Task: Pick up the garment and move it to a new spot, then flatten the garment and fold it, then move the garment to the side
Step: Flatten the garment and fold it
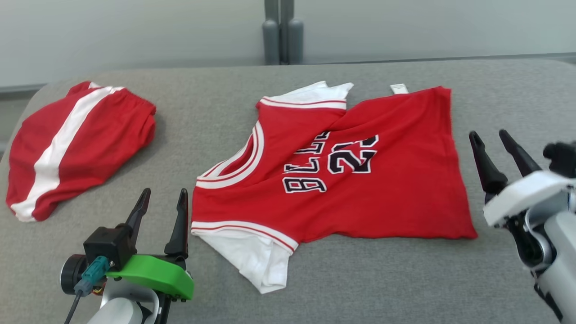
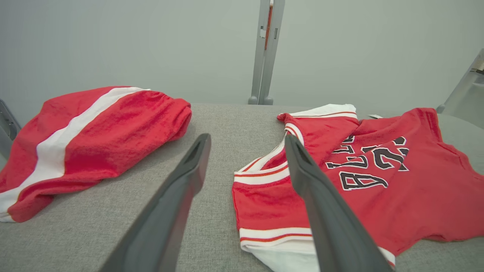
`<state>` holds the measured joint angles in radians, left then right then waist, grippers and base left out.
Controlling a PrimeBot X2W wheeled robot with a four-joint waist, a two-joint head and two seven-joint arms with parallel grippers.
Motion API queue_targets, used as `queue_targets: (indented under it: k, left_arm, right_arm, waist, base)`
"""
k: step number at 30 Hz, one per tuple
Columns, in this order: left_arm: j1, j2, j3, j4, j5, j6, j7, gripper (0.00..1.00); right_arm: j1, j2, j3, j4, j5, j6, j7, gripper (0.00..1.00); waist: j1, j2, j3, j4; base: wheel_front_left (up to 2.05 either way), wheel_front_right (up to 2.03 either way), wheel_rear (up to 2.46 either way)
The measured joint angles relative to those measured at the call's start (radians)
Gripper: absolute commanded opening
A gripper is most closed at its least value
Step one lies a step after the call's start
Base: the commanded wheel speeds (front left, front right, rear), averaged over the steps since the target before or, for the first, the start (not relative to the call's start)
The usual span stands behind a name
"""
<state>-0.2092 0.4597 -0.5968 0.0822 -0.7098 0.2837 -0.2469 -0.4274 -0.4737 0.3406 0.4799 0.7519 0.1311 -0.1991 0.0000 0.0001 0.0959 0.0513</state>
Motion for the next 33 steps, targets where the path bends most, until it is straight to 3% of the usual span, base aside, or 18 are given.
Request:
queue_targets:
  k: [8,16,19,25,33]
  left_arm:
    - [0.03,-0.004,0.008,-0.009,-0.002,0.003,-0.003,1.0]
    - [0.04,-0.004,0.003,-0.006,0.0,-0.002,-0.005,1.0]
    - [0.035,-0.006,-0.04,0.002,0.0,-0.025,0.054,1.0]
    - [-0.021,-0.034,-0.147,0.022,-0.041,-0.086,0.279,1.0]
    - [-0.106,-0.063,-0.249,0.091,0.0,-0.076,0.451,1.0]
  right_arm:
    - [0.21,0.082,-0.137,-0.161,-0.046,0.0,-0.058,1.0]
    - [0.284,0.12,-0.183,-0.268,-0.141,0.0,-0.051,1.0]
    - [0.29,0.136,-0.189,-0.293,-0.148,0.0,-0.038,1.0]
    - [0.294,0.156,-0.186,-0.318,-0.161,0.0,-0.013,1.0]
    - [0.29,0.179,-0.176,-0.324,-0.166,0.0,0.0,1.0]
  waist:
    - [0.0,0.0,-0.046,-0.054]
    - [0.0,0.0,-0.051,-0.068]
    - [0.0,-0.0001,-0.046,-0.068]
    - [0.0,0.0,-0.031,-0.078]
    - [0.0,0.0,-0.006,-0.116]
  base:
    - [0.0,0.0,0.0]
    - [0.0,0.0,0.0]
    - [0.0,0.0,0.0]
    - [0.0,0.0,0.0]
    - [0.0,0.0,0.0]
